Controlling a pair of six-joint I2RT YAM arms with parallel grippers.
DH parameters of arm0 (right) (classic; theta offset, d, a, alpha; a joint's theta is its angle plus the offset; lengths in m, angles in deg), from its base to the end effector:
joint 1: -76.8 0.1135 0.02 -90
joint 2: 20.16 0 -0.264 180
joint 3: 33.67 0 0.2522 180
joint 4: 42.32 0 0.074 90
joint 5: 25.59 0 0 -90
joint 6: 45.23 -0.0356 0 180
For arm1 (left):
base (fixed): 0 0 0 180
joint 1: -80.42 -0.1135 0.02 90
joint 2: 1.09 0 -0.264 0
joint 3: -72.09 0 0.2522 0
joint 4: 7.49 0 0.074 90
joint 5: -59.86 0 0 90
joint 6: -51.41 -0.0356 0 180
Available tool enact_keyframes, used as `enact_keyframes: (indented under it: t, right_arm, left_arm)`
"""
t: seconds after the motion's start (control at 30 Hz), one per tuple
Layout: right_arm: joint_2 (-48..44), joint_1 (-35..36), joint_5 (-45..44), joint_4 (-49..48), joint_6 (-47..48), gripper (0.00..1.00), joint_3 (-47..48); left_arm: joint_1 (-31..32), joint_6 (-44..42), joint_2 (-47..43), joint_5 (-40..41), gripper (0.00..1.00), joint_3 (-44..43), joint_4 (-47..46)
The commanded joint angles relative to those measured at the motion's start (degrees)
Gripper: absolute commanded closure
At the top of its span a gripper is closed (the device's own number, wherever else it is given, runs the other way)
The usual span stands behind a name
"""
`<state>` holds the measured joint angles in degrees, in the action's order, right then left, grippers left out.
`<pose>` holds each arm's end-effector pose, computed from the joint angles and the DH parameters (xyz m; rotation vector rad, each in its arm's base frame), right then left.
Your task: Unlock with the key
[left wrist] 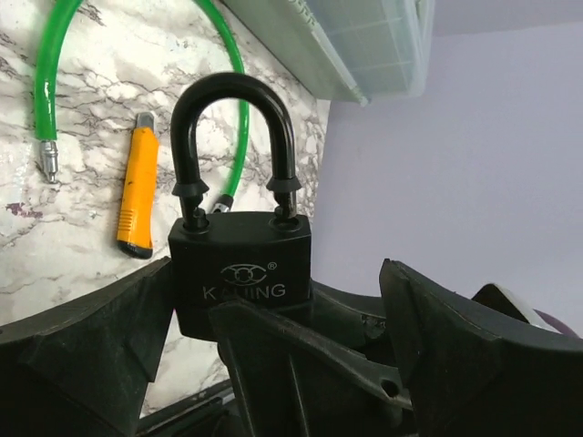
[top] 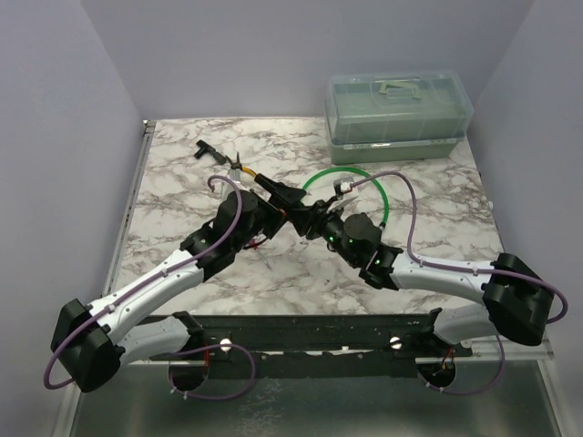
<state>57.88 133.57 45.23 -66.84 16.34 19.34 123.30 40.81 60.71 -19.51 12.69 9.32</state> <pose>0.1750 0.2457 0.2641 -0.1343 1.6467 0.8905 0.1878 -0.1654 0.2997 -0.7928 1.9582 -1.2171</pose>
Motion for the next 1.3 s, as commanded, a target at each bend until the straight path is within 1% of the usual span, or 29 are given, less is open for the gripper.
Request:
enact_keyframes:
  t: [0.0, 0.17, 0.27, 0.37, 0.43, 0.53, 0.67, 0.87, 1.0, 1.27]
  right_arm:
    - [-4.38, 0.0, 0.52, -1.25, 0.04, 1.0, -1.22]
    - [-8.36, 0.0, 2.56, 0.99, -1.44, 1.0, -2.82]
    - [-11.08, 0.0, 5.6, 2.47, -2.29, 1.0, -3.58]
    - [-13.53, 0.0, 9.66, 4.44, -2.52, 1.0, -3.76]
    - [-15.28, 0.03, 12.61, 5.0, -2.62, 1.0, -4.18]
    - [-17.72, 0.0, 16.24, 5.18, -2.8, 1.0, -5.21]
    - [-19.61, 0.05, 18.76, 5.32, -3.32, 1.0, -5.84]
    - [-19.61, 0.0, 22.12, 5.28, -4.08, 1.0, -5.46]
    - [-19.53, 0.01, 23.14, 5.05, -4.66, 1.0, -5.17]
    - [-18.64, 0.03, 24.57, 4.97, -4.13, 1.0, -3.48]
  left_arm:
    - [0.11, -1.64, -3.81, 3.06, 0.01, 1.62, -1.8]
    - [0.11, -3.71, -8.68, 8.1, 0.01, 3.55, 0.75]
    - [-0.02, -5.13, -11.56, 10.32, 0.07, 5.01, 1.33]
    - [-0.14, -7.11, -13.56, 11.09, 0.19, 5.87, 1.62]
    - [-0.2, -7.68, -14.35, 11.24, 0.23, 6.26, 2.02]
    - [-0.23, -8.15, -14.86, 10.56, 0.27, 6.61, 2.14]
    - [-0.2, -8.59, -14.57, 8.36, 0.28, 6.86, 1.34]
    - [-0.21, -11.01, -13.37, 3.66, 0.38, 7.9, -4.79]
    - [-0.24, -11.06, -12.78, 2.79, 0.42, 8.41, -5.77]
    - [-0.19, -13.38, -11.82, 0.4, 0.57, 8.9, -6.65]
